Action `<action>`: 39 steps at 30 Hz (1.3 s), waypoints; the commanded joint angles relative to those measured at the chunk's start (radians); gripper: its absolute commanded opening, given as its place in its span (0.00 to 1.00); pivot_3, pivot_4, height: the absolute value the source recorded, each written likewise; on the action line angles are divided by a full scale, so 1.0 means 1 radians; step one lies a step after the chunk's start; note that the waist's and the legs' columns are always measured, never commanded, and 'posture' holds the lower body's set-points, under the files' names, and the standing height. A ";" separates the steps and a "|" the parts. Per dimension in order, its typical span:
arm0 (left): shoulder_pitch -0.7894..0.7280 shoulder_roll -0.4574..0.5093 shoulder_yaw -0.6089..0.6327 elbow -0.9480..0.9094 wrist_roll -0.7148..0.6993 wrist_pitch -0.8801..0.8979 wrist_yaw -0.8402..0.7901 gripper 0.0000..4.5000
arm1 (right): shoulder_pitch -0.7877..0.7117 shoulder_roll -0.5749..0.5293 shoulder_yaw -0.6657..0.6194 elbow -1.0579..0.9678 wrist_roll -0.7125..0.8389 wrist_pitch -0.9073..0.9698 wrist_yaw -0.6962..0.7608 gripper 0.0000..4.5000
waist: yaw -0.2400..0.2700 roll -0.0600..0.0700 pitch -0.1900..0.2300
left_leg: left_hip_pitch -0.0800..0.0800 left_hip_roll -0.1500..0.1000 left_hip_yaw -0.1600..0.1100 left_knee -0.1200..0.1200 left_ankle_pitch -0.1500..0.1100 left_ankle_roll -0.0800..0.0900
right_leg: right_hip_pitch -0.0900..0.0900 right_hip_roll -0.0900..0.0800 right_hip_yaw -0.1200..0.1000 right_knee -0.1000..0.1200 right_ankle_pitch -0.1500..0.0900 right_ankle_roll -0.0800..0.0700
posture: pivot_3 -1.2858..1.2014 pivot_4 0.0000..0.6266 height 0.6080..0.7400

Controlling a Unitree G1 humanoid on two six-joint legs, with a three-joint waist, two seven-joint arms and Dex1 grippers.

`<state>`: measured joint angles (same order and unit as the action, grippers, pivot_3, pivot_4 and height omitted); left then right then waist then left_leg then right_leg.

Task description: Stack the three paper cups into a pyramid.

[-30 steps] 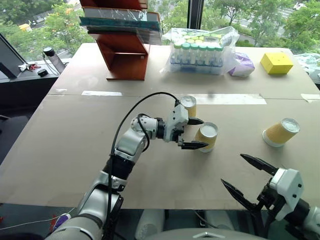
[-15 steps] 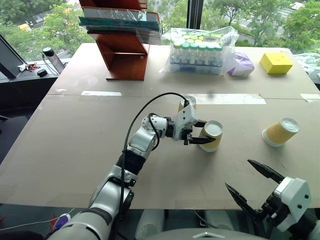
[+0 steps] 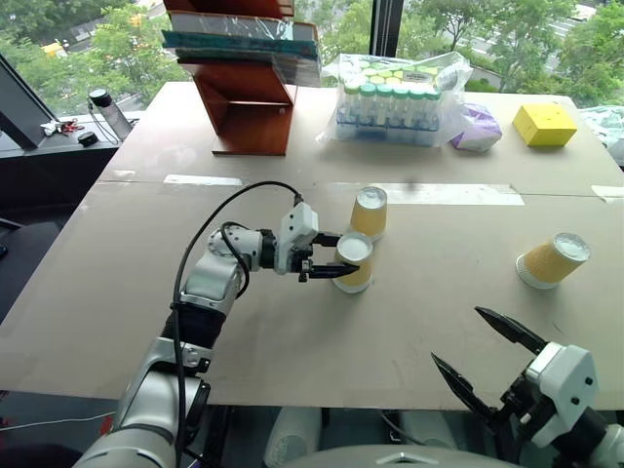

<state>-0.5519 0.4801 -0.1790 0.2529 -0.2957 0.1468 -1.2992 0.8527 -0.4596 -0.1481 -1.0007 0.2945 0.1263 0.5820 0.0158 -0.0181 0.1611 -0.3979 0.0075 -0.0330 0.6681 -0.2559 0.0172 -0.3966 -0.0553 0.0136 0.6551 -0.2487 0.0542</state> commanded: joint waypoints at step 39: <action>0.234 0.233 0.321 -0.576 -0.538 0.358 -0.014 0.99 | -0.756 0.070 -0.382 0.433 0.030 0.537 -0.463 1.00 | -0.018 0.003 0.000 | 0.002 0.001 0.001 -0.002 0.000 0.000 | -0.001 0.001 0.002 0.003 0.001 0.000 | 0.52 0.24 1.00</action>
<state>-0.3057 0.7080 0.1073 -0.2851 -0.7931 0.4928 -1.3406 0.1057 -0.3877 -0.4941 -0.5786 0.3042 0.6488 0.1244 -0.0026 -0.0151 0.1616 -0.3960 0.0078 -0.0318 0.6664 -0.2559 0.0173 -0.3975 -0.0534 0.0156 0.6577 -0.2473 0.0557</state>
